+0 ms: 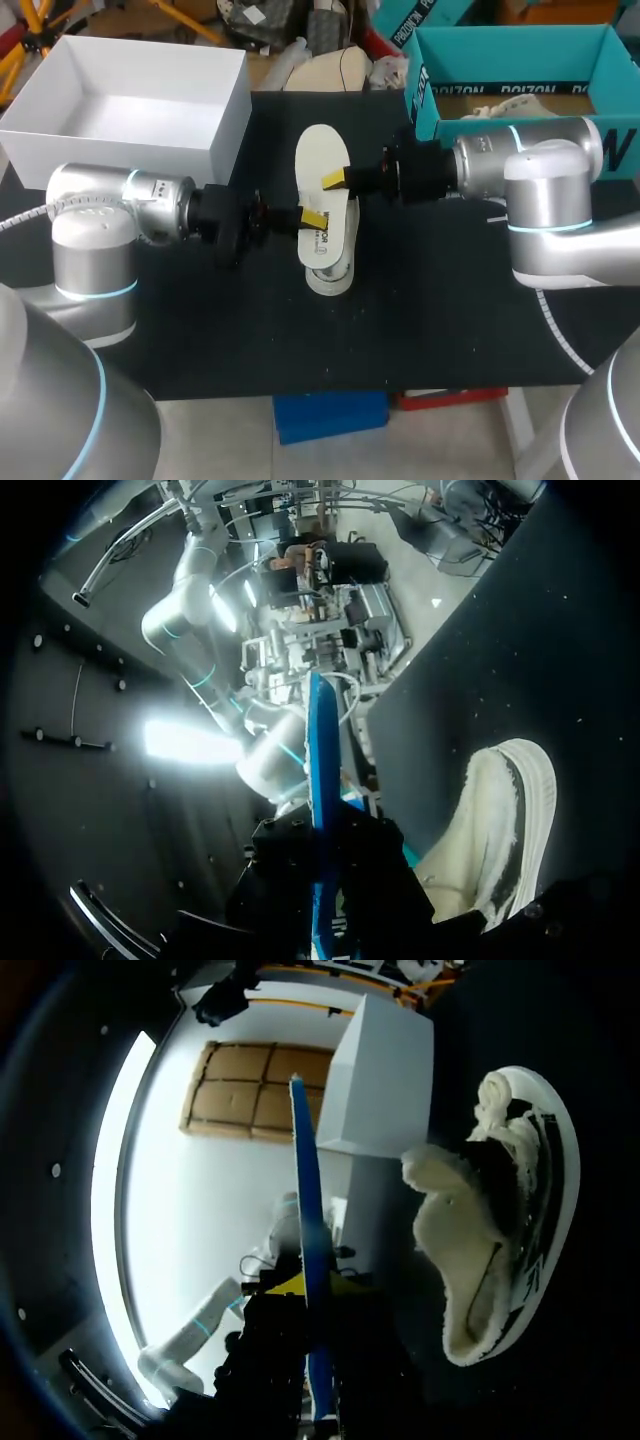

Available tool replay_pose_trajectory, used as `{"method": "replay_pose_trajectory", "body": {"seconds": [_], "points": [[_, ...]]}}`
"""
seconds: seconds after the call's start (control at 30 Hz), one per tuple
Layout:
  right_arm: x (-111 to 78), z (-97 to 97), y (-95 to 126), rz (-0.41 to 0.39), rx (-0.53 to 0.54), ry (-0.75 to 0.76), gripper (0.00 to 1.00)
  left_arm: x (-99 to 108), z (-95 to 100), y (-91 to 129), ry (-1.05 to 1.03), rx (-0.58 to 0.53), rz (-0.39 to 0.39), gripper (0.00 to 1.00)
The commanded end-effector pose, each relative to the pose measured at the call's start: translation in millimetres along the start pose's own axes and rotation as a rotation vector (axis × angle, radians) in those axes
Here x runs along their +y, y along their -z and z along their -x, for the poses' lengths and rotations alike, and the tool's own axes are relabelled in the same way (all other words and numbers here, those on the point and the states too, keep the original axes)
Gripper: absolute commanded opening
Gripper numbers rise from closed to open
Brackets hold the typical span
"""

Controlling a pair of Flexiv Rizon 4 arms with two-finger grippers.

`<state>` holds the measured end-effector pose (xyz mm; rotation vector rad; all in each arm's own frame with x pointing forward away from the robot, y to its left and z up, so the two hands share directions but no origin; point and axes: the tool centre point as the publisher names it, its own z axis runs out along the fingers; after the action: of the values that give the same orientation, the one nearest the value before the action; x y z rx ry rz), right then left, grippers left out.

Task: Take the shoe out of the shoebox, open the shoe tongue, remove and reinsert the insole, then place the shoe into the shoebox

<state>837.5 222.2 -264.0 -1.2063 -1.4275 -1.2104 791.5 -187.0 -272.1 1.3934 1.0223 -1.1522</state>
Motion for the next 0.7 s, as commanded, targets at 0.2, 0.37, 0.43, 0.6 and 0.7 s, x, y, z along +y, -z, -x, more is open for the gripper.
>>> {"method": "replay_pose_trajectory", "body": {"seconds": [0.2, 0.37, 0.43, 0.6, 0.7], "points": [[-0.4, 0.1, -1.6, 0.002, -0.002, -0.001, 0.00, -1.3, 0.0, -0.9, -0.003, 0.003, 0.005, 0.00], [-0.4, 0.1, -1.6, 0.002, -0.002, -0.001, 0.00, -1.3, 0.0, -0.9, -0.003, 0.003, 0.005, 0.00], [-0.4, 0.1, -1.6, 0.002, -0.002, -0.001, 0.00, -1.3, 0.0, -0.9, -0.003, 0.003, 0.005, 0.00], [-0.4, 0.1, -1.6, 0.002, -0.002, -0.001, 0.00, -2.1, 1.0, -1.8, -0.001, 0.037, 0.018, 0.66], [-0.4, 0.1, -1.6, 0.002, -0.002, -0.001, 0.00, -4.0, 7.3, 3.6, 0.006, 0.083, 0.045, 1.00]]}}
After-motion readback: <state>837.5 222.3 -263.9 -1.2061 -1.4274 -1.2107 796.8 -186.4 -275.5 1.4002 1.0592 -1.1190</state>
